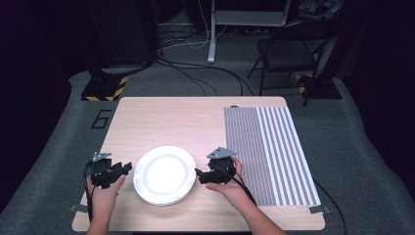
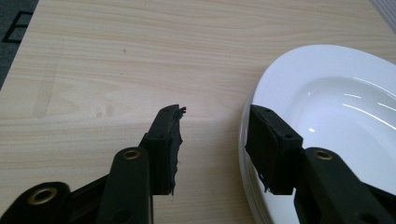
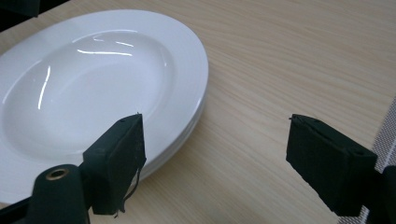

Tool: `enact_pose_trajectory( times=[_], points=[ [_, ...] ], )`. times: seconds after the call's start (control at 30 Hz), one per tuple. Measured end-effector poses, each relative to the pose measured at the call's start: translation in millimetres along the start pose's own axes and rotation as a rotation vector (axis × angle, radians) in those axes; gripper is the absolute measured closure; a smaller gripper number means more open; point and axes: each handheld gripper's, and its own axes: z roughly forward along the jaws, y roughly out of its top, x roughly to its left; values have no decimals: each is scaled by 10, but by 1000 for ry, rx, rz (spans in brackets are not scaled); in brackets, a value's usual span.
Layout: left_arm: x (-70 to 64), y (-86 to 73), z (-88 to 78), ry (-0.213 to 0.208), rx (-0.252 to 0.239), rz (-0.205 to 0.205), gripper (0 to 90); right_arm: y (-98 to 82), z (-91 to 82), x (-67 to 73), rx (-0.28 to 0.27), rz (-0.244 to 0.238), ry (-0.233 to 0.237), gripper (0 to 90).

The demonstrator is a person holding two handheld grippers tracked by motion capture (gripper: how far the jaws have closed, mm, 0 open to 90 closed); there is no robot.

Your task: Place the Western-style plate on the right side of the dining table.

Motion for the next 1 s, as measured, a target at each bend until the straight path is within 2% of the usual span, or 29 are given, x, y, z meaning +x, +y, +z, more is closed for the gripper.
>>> enact_pose_trajectory(
  times=[0.13,0.27,0.4,0.53,0.57,0.73,1.0],
  points=[
    [4,-27,-56,-22,-9,-5,598,73,55,67,-8,-21,14,215],
    [12,-42,-82,-44,-6,-22,620,108,109,94,-1,-18,30,224],
    [23,-79,-87,-95,0,-81,657,155,175,131,8,-22,49,239],
    [18,-95,-80,-123,13,-82,699,148,163,173,8,-41,35,253],
    [6,-102,-74,-130,14,-98,709,140,154,184,4,-41,27,264],
    [-14,-107,-44,-152,36,-81,745,89,139,174,-4,-37,3,295],
    [-42,-121,-9,-165,75,-72,810,19,119,107,-1,15,1,292]
  ],
)
